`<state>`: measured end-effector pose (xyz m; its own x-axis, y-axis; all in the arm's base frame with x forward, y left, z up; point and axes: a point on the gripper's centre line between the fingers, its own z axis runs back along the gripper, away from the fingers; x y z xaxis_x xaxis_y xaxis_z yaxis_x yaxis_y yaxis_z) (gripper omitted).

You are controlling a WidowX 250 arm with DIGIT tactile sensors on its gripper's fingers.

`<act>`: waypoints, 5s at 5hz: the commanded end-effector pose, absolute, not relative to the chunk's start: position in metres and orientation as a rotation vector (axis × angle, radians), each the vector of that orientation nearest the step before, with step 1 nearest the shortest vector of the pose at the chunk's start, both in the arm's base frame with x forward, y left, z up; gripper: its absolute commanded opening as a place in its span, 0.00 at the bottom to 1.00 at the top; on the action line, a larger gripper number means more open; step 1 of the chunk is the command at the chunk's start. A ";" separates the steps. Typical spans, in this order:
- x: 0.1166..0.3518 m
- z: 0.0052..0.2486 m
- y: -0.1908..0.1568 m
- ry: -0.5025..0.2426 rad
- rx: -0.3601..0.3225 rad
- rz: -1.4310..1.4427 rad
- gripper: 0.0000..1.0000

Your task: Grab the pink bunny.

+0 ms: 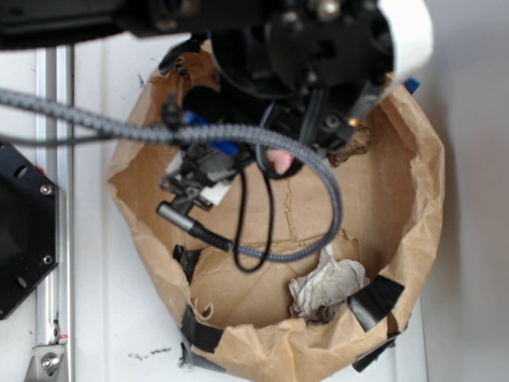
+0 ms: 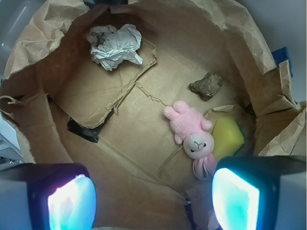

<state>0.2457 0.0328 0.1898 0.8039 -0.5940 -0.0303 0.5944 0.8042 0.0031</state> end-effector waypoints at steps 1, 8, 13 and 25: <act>0.246 0.176 0.026 -0.034 -0.031 -0.791 1.00; 0.281 0.091 0.054 -0.040 0.052 -1.063 1.00; 0.282 0.047 0.088 -0.015 0.035 -1.163 1.00; 0.275 0.185 0.023 -0.106 -0.008 -0.017 0.00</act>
